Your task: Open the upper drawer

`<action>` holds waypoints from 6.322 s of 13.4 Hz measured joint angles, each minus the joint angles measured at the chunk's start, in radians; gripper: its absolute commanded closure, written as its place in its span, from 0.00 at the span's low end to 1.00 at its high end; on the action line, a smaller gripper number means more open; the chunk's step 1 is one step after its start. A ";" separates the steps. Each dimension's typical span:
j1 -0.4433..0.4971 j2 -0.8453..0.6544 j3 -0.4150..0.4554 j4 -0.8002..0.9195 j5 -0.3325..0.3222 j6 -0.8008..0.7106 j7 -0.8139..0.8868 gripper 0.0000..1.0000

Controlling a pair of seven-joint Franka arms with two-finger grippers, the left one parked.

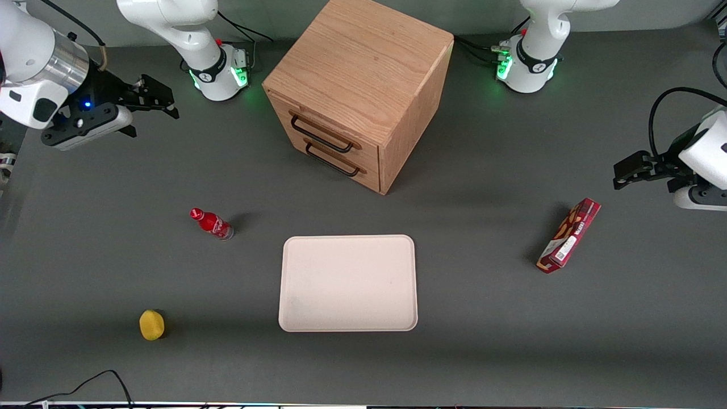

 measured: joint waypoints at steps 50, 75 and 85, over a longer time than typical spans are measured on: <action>-0.029 0.279 0.336 -0.304 0.207 0.547 -0.237 0.00; -0.029 0.492 0.203 -0.033 0.046 0.498 -0.336 0.00; -0.030 0.590 0.150 0.151 -0.016 0.388 -0.386 0.00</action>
